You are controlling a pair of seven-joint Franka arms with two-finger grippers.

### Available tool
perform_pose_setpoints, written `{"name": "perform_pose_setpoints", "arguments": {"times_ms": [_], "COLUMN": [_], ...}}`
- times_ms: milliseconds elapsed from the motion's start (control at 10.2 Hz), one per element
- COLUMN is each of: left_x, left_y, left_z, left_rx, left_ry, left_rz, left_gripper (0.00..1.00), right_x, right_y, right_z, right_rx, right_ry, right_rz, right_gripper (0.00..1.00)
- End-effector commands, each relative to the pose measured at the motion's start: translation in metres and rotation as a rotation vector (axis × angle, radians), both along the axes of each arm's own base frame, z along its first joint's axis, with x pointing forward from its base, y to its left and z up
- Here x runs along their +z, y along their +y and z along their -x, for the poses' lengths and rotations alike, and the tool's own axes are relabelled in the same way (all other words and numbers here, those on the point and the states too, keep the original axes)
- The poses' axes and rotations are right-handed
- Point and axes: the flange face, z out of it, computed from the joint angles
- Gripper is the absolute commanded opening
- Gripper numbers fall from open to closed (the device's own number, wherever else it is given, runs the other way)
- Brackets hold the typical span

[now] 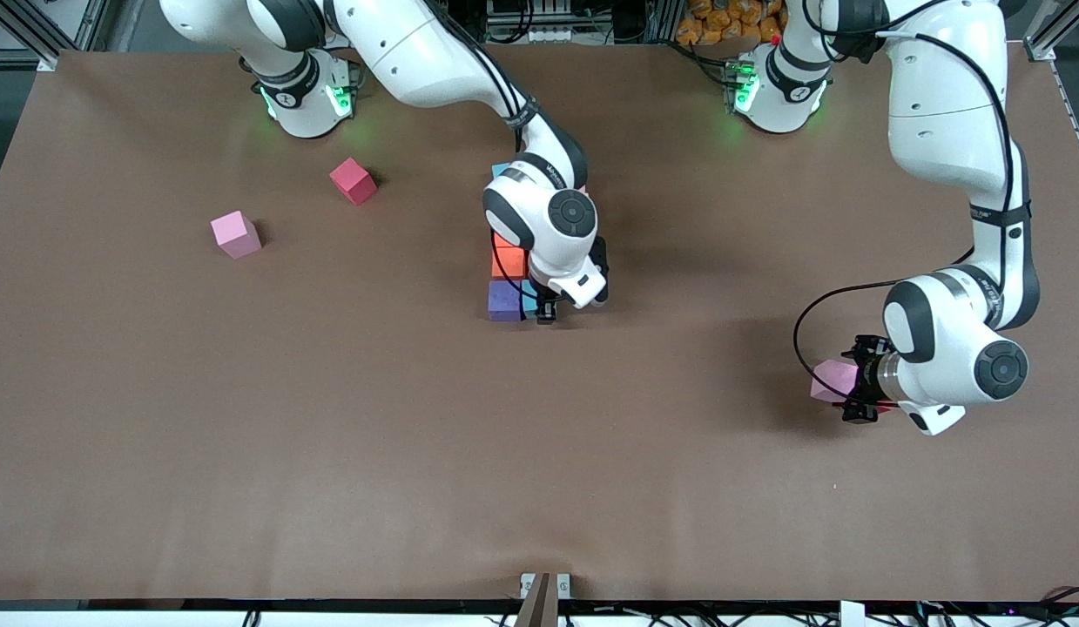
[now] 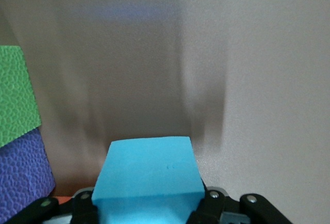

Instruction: Form number 2 with 11 blocks

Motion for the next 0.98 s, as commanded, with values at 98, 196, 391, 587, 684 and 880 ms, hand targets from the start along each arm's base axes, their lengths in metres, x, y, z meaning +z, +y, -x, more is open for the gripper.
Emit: {"name": "perform_pose_setpoints", "arguments": {"times_ms": [98, 196, 391, 587, 684, 880], "left_x": [0.0017, -0.0012, -0.0069, -0.0063, -0.0050, -0.0038], "left_y": [-0.0084, -0.0084, -0.0087, -0.0096, -0.0099, -0.0158], "left_z": [0.0045, 0.0037, 0.0020, 0.0015, 0.0004, -0.0007], "left_rx": [0.039, 0.052, 0.050, 0.041, 0.030, -0.034], "left_ry": [-0.024, -0.033, -0.041, -0.041, -0.046, -0.048], "left_rz": [0.042, 0.050, 0.041, 0.036, 0.036, 0.036], "left_gripper": [1.00, 1.00, 0.97, 0.86, 0.74, 0.15], "right_x": [-0.0103, -0.0103, -0.0111, -0.0098, -0.0098, -0.0082], "right_y": [-0.0034, -0.0034, -0.0025, -0.0013, -0.0014, -0.0010], "right_z": [0.0015, 0.0015, 0.0021, 0.0029, 0.0029, 0.0027], "right_rx": [-0.014, -0.014, -0.011, 0.005, 0.006, 0.005], "right_ry": [-0.008, -0.008, -0.011, -0.023, -0.023, -0.024], "right_rz": [0.036, 0.036, 0.034, 0.042, 0.044, 0.043], "right_gripper": [0.00, 0.00, 0.15, 1.00, 1.00, 1.00]}}
